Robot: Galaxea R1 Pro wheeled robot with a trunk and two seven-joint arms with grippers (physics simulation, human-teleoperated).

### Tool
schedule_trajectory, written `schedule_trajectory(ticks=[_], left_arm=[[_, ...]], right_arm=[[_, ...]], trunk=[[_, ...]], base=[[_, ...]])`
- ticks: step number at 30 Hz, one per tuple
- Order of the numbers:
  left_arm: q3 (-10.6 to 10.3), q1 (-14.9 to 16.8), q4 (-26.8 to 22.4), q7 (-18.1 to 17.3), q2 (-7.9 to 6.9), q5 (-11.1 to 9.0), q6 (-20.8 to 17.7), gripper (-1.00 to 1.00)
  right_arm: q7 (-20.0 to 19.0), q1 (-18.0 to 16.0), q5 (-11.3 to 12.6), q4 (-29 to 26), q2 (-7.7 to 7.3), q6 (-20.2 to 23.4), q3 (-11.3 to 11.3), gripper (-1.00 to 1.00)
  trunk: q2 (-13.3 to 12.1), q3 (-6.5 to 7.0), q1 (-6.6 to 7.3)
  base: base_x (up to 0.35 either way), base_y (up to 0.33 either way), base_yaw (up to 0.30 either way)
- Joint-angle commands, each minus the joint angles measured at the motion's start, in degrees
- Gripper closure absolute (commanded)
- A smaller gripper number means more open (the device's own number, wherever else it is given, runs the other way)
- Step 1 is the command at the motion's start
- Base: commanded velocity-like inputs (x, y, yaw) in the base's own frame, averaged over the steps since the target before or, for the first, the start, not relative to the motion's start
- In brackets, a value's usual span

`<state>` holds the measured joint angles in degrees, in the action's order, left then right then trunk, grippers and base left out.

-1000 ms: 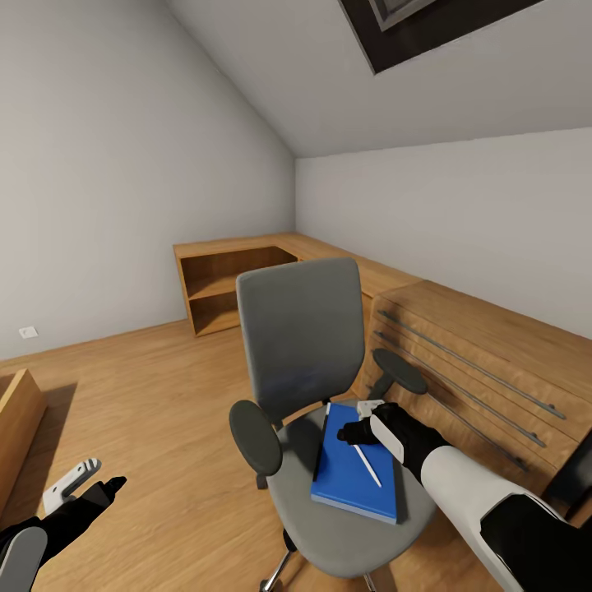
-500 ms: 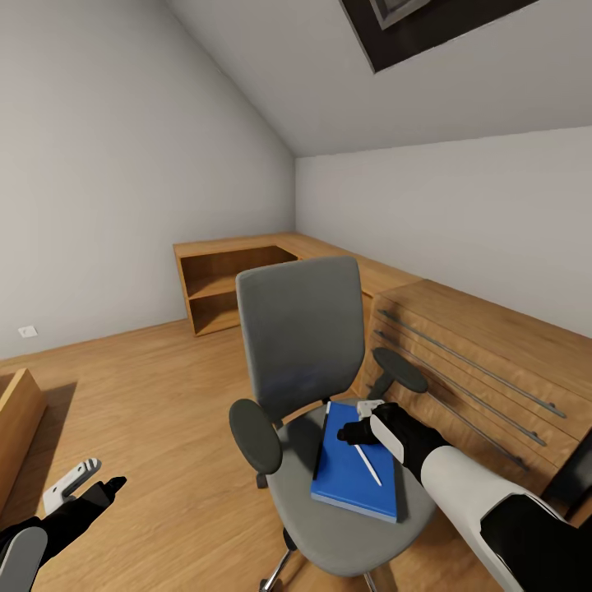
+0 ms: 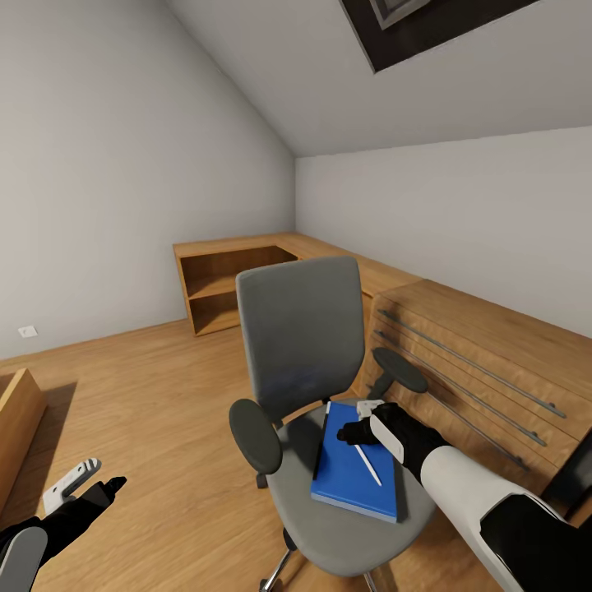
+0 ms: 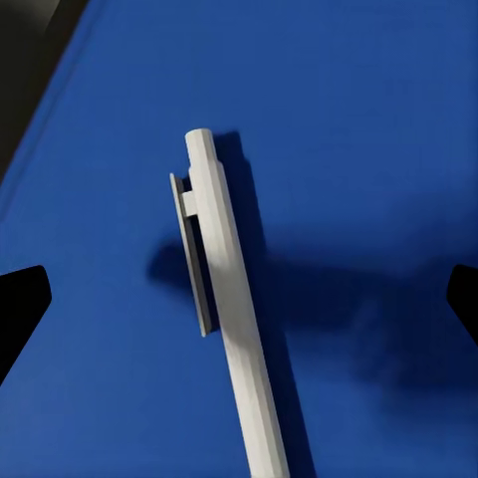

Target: In the bedroom, organize the workspace by keeping the computer under the desk, ensuring the monitor is on the desk, placing the keyboard on the desk next to the monitor, placing the mouse on the desk next to the keyboard, moving the folder from the swivel chair onto the desk next to the mouse, stacking the notebook on top of the folder with the pen on top of the notebook, and positioning the swivel chair next to the desk.

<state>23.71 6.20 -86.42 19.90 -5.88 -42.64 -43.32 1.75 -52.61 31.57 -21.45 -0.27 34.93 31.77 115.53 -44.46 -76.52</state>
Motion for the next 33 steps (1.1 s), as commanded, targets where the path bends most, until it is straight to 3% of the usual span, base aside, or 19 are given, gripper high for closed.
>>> schedule_trajectory(ticks=[1, 19, 24, 33], left_arm=[[0.02, 0.04, -0.06, 0.49, -0.01, -0.61, -0.19, -1.00], [0.02, 0.04, -0.06, 0.49, -0.01, -0.61, -0.19, -1.00], [0.04, 0.04, -0.06, 0.49, -0.01, -0.61, -0.19, -1.00], [0.04, 0.04, -0.06, 0.49, -0.01, -0.61, -0.19, -1.00]], right_arm=[[0.18, -0.04, 0.25, -0.08, -0.03, 0.22, 0.23, -1.00], [0.27, -0.04, 0.25, -0.08, -0.08, 0.22, 0.17, -1.00], [0.27, -0.04, 0.25, -0.08, -0.08, 0.24, 0.15, -1.00], [0.27, -0.04, 0.25, -0.08, -0.08, 0.22, 0.16, -1.00]], trunk=[[0.03, -0.06, 0.01], [0.03, -0.06, 0.01], [2.03, -0.96, -1.09], [2.03, -0.96, -1.09]], base=[[0.000, 0.000, 0.000], [0.000, 0.000, 0.000], [0.000, 0.000, 0.000], [0.000, 0.000, 0.000]])
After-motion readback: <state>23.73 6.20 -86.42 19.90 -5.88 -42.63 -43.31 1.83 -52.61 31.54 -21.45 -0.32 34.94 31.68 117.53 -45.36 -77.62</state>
